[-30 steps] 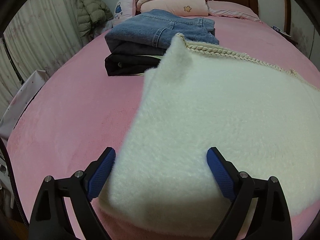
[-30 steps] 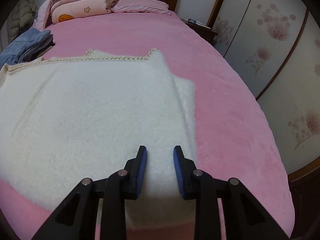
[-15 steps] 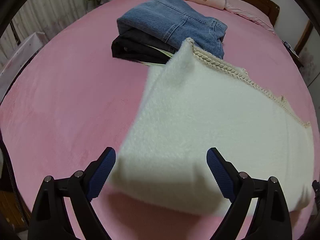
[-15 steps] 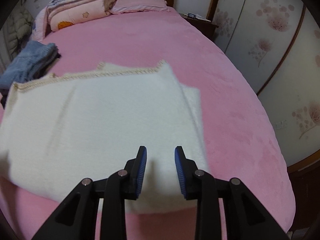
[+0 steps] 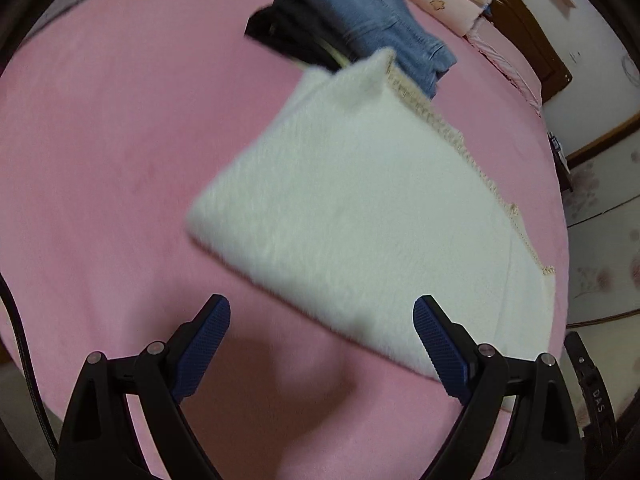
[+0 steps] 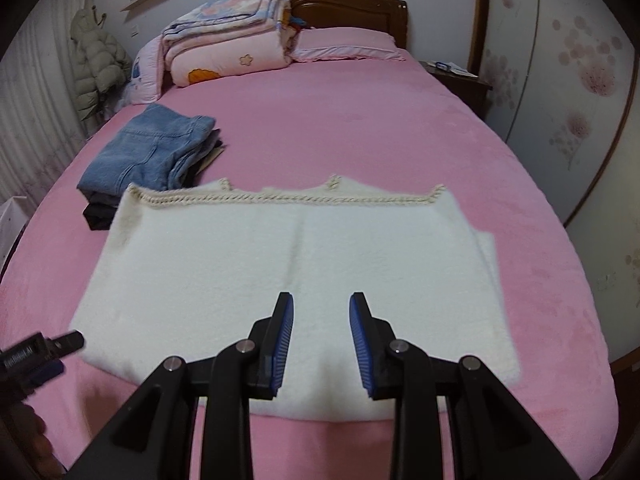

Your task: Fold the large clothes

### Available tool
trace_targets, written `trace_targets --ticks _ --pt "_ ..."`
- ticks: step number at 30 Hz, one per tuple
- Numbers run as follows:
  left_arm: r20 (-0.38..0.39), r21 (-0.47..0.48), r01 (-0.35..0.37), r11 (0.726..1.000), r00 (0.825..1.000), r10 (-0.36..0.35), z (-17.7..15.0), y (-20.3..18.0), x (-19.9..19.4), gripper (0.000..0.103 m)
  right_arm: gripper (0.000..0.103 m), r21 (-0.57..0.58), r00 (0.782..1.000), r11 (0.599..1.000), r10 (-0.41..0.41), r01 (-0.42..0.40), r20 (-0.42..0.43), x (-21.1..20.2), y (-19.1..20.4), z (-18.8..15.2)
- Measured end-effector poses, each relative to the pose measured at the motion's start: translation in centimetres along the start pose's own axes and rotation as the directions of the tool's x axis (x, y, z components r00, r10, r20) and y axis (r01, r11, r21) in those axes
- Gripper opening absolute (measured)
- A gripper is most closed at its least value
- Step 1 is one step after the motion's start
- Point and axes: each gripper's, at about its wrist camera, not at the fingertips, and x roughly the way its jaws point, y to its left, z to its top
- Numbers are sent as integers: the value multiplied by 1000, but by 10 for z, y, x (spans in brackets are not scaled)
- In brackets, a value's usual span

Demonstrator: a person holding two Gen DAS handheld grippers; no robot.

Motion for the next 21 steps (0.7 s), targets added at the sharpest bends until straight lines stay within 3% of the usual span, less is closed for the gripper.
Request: trace_targets --ticks 3,8,16,20,21 --pt "-24 -51 61 997 998 -62 -14 18 23 92 29 -9 999 1000 25 -25 -26 16 11 -9" --pt "45 -93 197 976 980 -194 -22 40 55 92 29 -28 998 998 49 -51 -49 37 23 -25" --pt "181 45 296 954 937 -300 11 28 78 93 29 -92 997 994 57 -60 -44 50 36 -36" --pt "212 -2 349 937 916 -340 34 24 85 93 29 -110 998 992 58 -61 -37 58 40 -36" --pt "226 -29 363 931 910 -348 36 25 86 89 29 -116 998 991 57 -60 -36 61 42 -36"
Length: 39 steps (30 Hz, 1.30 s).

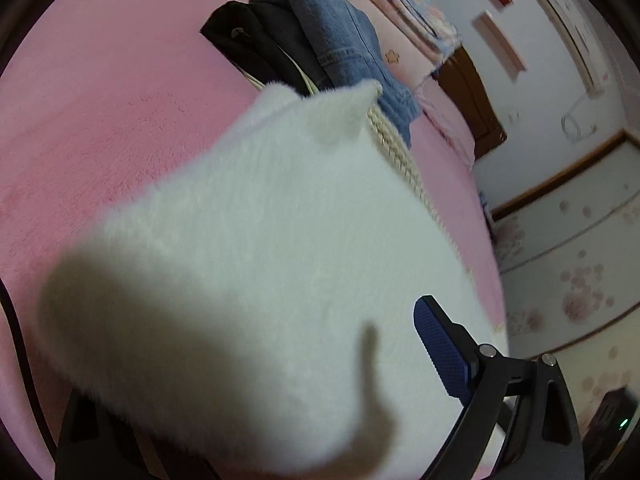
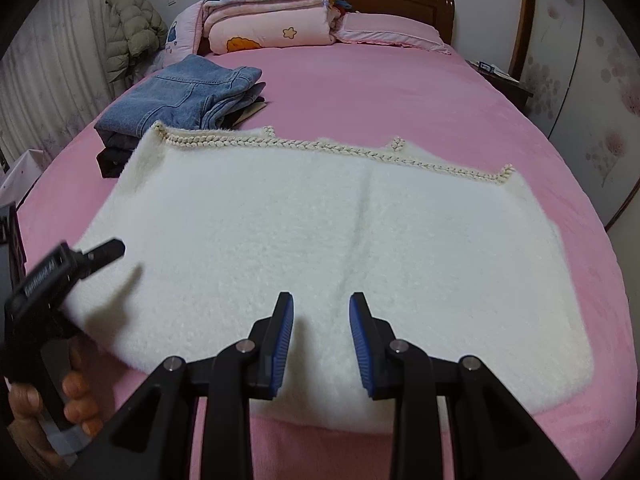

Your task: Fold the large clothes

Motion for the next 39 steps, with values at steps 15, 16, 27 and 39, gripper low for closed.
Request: trace_targets --ticks 15,16,27,39 --pt "99 369 -138 919 989 109 -4 -84 -35 20 9 -74 997 996 -55 58 48 28 7 28" --pt "106 389 -136 911 989 102 -5 -90 -39 20 6 -82 998 995 -44 48 48 33 8 32" --pt "124 509 -132 850 989 80 -5 -127 -50 20 3 -63 995 998 -4 -3 -102 95 2 53" --pt "131 516 -162 841 985 110 -13 -156 -56 19 2 58 986 998 44 -35 -159 80 -6 52"
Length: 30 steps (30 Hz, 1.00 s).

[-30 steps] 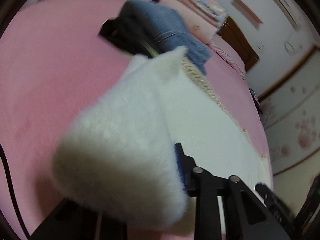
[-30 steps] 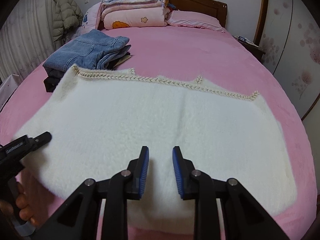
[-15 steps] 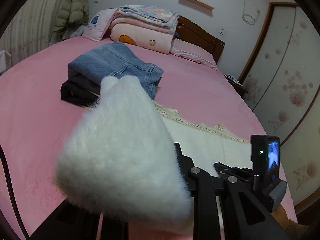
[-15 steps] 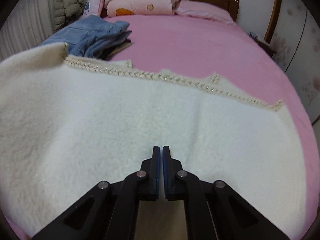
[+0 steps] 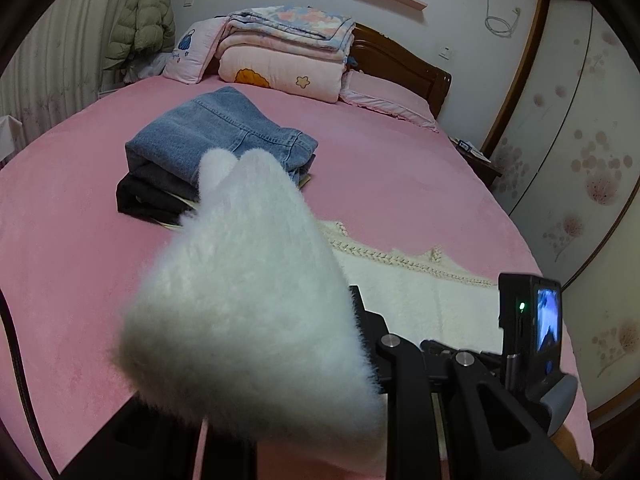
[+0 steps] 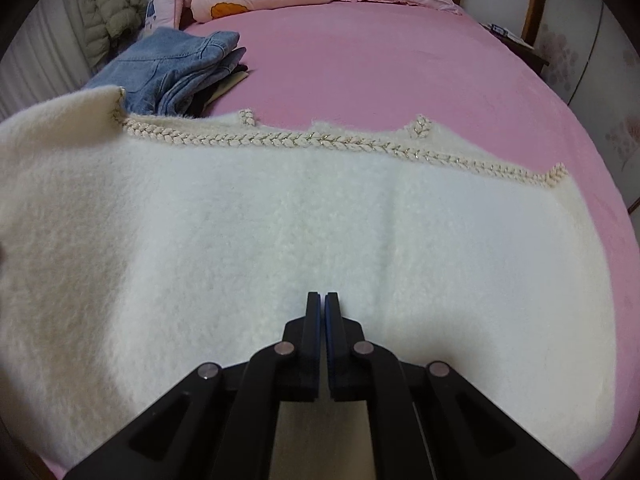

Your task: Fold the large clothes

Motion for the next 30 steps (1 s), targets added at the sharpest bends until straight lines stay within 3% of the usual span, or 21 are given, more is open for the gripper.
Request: trace_targets --ticks 9,16,25,30 --pt "54 117 57 992 996 -64 8 -56 -15 18 2 58 993 992 107 -110 49 10 -18 -12" --pt "93 232 120 965 985 -144 11 -119 -22 18 2 113 979 975 181 -192 98 -24 -49 -29" --pt "37 355 257 899 957 -288 -16 -218 -3 17 1 267 975 938 200 -220 102 -48 -120 -76" --pt "-60 431 323 842 942 -331 -53 -281 30 16 1 347 981 920 150 -183 120 -66 -172 -100"
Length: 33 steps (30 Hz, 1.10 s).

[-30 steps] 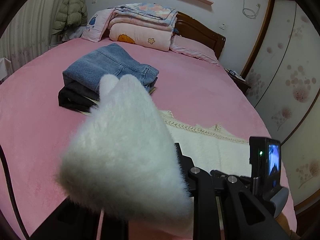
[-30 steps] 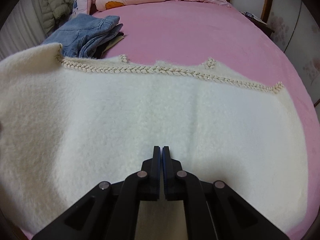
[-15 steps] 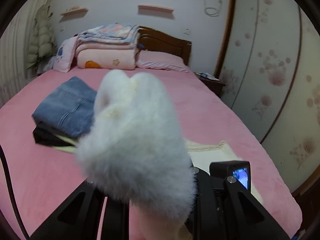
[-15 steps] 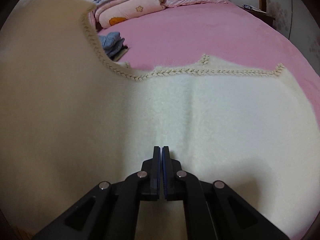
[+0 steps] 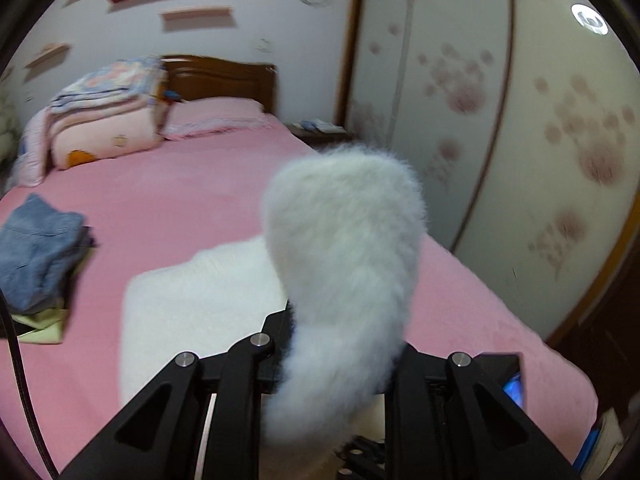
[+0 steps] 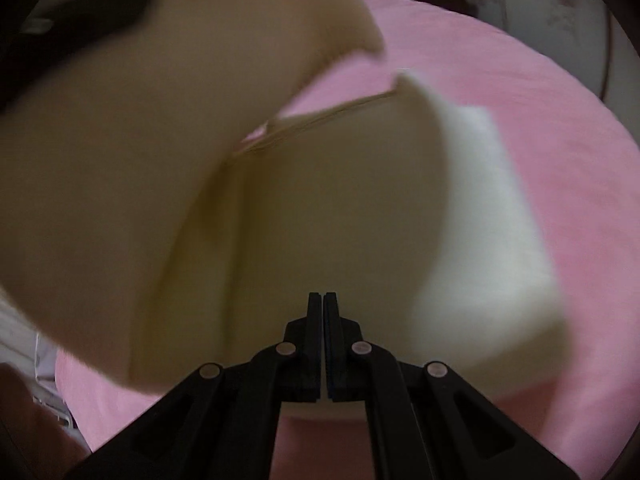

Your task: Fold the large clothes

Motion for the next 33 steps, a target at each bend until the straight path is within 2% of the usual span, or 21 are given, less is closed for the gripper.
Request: trace_targets --ticks 2,5,8,12,16,17,19,21,24,27,28,29,30,32,33 --pt "-42 41 17 999 999 -15 -9 -21 17 16 0 51 999 999 -18 20 -32 -4 -26 -5" --pt "-74 111 21 994 997 -13 -24 -48 27 16 0 87 999 996 -1 4 -42 -16 -53 -15" --pt "-137 101 43 994 990 -29 -37 -54 35 16 0 82 999 997 4 0 -51 -28 -62 -22" --pt "-200 140 36 989 980 -7 -52 -62 41 18 0 94 998 995 23 -16 -67 -40 -70 -26" --pt "-269 173 54 983 963 -5 -59 -67 45 22 1 84 997 996 -2 9 -83 -48 -73 -24" --pt "-274 174 57 983 962 -8 -55 -66 43 25 1 81 996 996 -17 24 -88 -50 -74 -23" --pt "-289 135 101 986 956 -58 -49 -63 39 39 1 73 995 996 -37 44 -94 -56 -74 -15" --pt "-306 72 155 985 944 -126 -39 -57 34 60 1 59 993 996 -64 70 -100 -65 -74 -8" --pt "-290 -17 209 978 935 -205 -22 -45 14 74 3 44 990 994 -97 102 -98 -81 -76 9" --pt "-253 -92 201 975 943 -218 0 -29 -16 81 17 17 989 992 -122 123 -79 -100 -68 23" --pt "-244 -108 186 977 947 -207 7 -24 -24 81 29 7 990 992 -123 124 -68 -108 -64 30" --pt "-234 -127 153 980 955 -180 15 -12 -36 84 38 5 992 993 -116 117 -57 -113 -61 26" --pt "-232 -136 117 984 962 -147 19 -5 -43 90 41 9 994 995 -101 102 -44 -126 -62 28" --pt "-236 -148 12 989 971 -47 26 15 -56 94 50 30 998 998 -56 56 -16 -136 -52 39" --pt "-247 -144 -40 989 969 3 25 25 -59 95 52 48 1000 999 -26 26 -5 -142 -59 43"
